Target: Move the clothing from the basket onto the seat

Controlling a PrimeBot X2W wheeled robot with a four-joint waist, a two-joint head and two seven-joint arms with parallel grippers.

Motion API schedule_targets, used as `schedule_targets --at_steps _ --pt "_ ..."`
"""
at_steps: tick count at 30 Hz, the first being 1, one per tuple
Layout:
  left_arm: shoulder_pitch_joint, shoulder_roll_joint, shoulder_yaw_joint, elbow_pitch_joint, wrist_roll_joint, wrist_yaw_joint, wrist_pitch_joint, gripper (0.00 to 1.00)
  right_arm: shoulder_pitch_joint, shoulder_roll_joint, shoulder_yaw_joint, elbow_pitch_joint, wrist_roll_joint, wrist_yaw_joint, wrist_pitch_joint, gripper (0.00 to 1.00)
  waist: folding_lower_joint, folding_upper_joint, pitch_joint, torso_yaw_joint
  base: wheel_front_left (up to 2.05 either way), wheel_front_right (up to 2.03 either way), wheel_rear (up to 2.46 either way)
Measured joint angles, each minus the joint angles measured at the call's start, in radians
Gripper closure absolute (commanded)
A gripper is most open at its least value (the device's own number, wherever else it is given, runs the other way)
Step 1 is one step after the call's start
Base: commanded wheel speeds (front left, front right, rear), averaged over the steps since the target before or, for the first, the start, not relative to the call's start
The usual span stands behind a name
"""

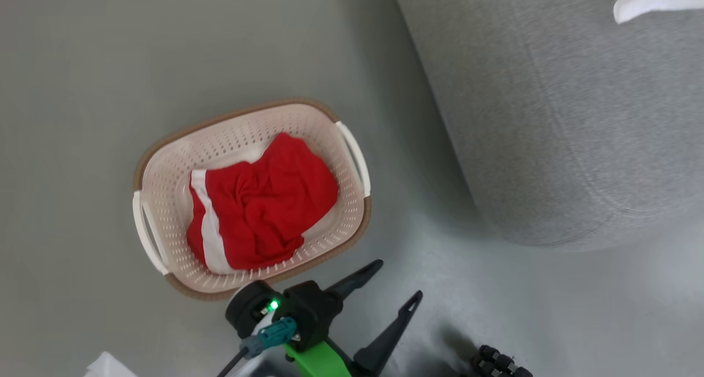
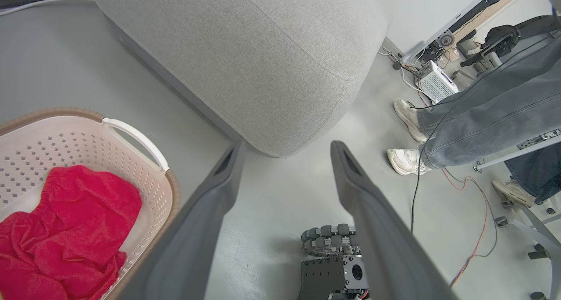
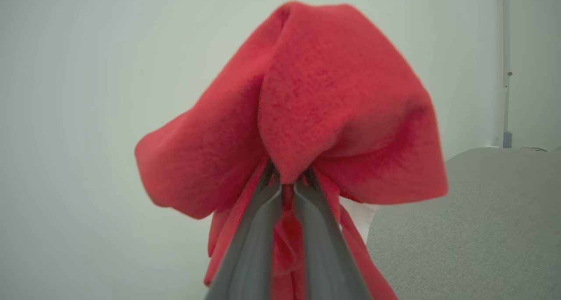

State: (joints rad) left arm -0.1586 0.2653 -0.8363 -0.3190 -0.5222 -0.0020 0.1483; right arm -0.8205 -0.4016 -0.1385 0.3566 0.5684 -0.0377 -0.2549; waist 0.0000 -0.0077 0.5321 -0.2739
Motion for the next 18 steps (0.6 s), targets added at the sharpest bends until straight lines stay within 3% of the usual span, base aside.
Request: schedule_targets --at_steps 12,18 --pt "-0.005 0.083 0.075 -0.111 0.077 0.049 0.034 0.00 -0.160 -0.009 -0.097 0.088 0.050 -0.028 0.000 1.00 0.0001 0.0000 0.170 0.044 0.00 0.00 0.00" --pt "-0.004 0.114 0.127 -0.173 0.105 0.079 0.044 0.00 -0.222 0.034 -0.184 0.126 0.066 -0.063 0.000 1.00 0.0001 0.0000 0.259 0.043 0.00 0.00 0.00"
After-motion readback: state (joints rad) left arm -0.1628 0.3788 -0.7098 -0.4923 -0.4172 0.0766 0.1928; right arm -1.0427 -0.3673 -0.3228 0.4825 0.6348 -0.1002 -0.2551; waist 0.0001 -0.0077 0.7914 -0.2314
